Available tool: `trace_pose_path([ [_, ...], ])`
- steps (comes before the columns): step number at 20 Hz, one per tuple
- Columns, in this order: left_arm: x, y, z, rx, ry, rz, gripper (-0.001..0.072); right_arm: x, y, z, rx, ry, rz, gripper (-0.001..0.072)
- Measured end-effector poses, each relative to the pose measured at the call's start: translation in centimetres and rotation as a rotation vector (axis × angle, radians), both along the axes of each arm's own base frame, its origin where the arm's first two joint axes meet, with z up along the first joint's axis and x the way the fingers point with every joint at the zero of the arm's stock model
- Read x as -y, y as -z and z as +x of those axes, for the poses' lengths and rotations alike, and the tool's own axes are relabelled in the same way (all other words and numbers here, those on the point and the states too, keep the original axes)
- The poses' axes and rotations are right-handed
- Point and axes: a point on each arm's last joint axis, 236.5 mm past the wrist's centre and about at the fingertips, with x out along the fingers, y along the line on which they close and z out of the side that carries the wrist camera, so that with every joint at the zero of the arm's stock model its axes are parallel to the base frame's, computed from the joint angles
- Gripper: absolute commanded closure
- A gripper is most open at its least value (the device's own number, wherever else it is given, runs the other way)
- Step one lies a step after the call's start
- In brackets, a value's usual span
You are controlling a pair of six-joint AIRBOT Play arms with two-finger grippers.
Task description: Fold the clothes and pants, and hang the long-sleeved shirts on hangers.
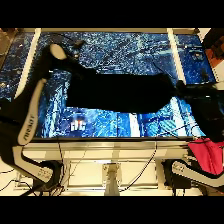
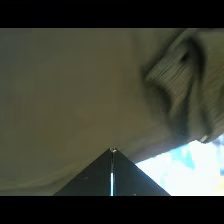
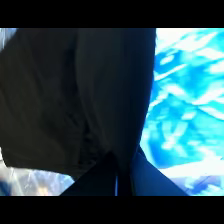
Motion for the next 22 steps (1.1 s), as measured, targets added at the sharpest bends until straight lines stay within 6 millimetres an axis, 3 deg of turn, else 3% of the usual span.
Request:
trace_pose_path([
  [3, 6.1, 3.7, -2.4, -0.048, 0.078, 0.007, 0.0705, 2.4, -2.3, -1.6, 0.010, -0.009, -0.022, 0.0699],
  [6, 11.9, 7.3, -5.2, -0.067, 0.148, 0.012, 0.0705, 3.2, -5.7, -1.9, 0.050, -0.045, -0.042, 0.0699],
  [10, 17.3, 10.5, -7.7, -0.072, 0.173, -0.016, 0.0705, 2.2, -10.2, -1.7, 0.115, -0.121, -0.047, 0.0698],
  [13, 19.6, 11.3, -8.4, -0.091, 0.154, -0.073, 0.0706, 0.4, -11.5, -1.7, 0.133, -0.186, -0.046, 0.0699],
  [16, 19.6, 10.2, -6.9, -0.066, 0.116, -0.119, 0.0706, -1.1, -11.8, -1.0, 0.153, -0.223, -0.052, 0.0701],
  [18, 17.6, 7.5, -3.7, 0.002, 0.060, -0.146, 0.0706, -2.5, -12.1, 0.0, 0.179, -0.245, -0.046, 0.0702],
  [20, 13.1, 3.9, 0.6, 0.097, -0.019, -0.145, 0.0706, -5.2, -12.4, 1.2, 0.217, -0.281, -0.016, 0.0702],
  [22, 7.2, -0.3, 4.6, 0.190, -0.120, -0.144, 0.0706, -9.2, -12.0, 2.6, 0.242, -0.344, 0.010, 0.0702],
])
